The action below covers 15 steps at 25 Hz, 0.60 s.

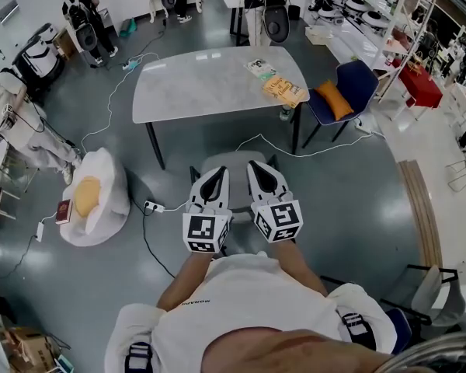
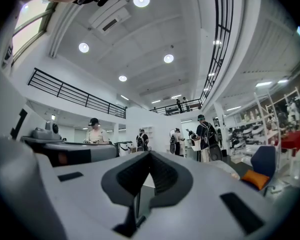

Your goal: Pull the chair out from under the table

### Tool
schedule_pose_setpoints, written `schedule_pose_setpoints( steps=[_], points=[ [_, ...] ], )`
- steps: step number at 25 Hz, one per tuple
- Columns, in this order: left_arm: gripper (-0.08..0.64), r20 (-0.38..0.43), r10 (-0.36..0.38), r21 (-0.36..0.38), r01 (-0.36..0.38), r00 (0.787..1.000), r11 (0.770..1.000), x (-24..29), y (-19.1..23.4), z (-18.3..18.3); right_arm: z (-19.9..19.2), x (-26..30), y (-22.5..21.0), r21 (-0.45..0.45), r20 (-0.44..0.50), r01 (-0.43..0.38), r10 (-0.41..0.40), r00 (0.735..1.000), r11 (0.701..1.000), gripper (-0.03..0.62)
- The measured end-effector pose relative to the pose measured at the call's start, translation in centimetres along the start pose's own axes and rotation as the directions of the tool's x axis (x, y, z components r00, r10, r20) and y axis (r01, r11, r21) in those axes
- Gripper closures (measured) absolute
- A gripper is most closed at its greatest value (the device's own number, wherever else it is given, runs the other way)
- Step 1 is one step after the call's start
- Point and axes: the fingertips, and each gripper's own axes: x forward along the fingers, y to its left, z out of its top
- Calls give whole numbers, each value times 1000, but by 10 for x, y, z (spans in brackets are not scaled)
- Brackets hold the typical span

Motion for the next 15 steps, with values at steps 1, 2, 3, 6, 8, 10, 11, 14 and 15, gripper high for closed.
schedule_pose_setpoints(
  steps=[1,2,3,6,8,10,11,14,15],
  points=[
    [557,6,0,3,0,1000,1000,-1,0,0,0,0,1,-1,4,1,-1,1000,1000,580],
    [557,11,0,4,0,1000,1000,-1,1,1,0,0,1,-3,8,3,-3,1000,1000,580],
    [557,15,0,4,0,1000,1000,-1,1,1,1,-1,1,-7,13,5,-5,1000,1000,580],
    [557,25,8,2,-8,1000,1000,-2,3,5,6,-1,2,-18,25,9,-8,1000,1000,580],
    [557,26,18,3,-18,1000,1000,-4,4,6,8,-2,3,-19,28,11,-10,1000,1000,580],
    [557,19,18,-2,-18,1000,1000,-4,4,6,8,-3,3,-23,24,20,-19,1000,1000,580],
    [557,15,17,-5,-17,1000,1000,-4,4,5,8,-4,3,-25,19,24,-24,1000,999,580],
    [557,12,12,-6,-12,1000,1000,-4,1,4,8,-6,3,-27,13,30,-30,999,999,580],
    [557,13,10,-5,-10,1000,1000,-3,-1,4,9,-6,3,-26,13,30,-30,999,999,580]
  ],
)
